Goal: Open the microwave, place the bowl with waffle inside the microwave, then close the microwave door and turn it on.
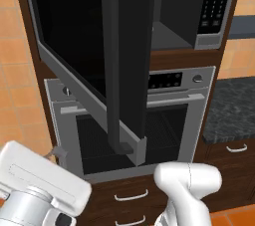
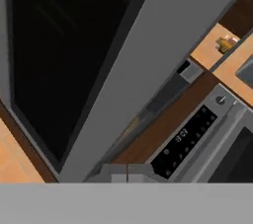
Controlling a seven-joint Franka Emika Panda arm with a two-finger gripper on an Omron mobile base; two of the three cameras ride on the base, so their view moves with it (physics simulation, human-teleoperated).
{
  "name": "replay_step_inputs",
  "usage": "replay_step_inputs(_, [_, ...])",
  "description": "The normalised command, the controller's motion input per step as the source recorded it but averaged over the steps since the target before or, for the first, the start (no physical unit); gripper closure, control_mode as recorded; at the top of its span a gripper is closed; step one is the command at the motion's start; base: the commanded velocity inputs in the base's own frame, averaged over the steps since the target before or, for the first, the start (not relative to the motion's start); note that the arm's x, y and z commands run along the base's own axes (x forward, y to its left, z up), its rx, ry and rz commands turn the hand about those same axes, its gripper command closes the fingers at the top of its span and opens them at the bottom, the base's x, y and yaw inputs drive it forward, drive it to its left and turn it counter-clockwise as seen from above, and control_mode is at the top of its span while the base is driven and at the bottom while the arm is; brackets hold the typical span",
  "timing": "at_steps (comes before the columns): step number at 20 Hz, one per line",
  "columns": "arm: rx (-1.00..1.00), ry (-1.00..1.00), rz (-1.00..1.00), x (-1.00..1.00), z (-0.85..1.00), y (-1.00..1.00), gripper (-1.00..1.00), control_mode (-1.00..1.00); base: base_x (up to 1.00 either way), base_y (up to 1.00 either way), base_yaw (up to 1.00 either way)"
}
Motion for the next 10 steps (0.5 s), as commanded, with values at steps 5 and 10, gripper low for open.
replay_step_inputs(5, [0.03,-0.07,-0.07,0.67,0.59,-0.02,1.00,-1.00,0.00,0.00,0.00])
replay_step_inputs(10, [0.03,-0.02,-0.05,0.61,0.67,-0.76,1.00,-1.00,0.00,0.00,0.00])
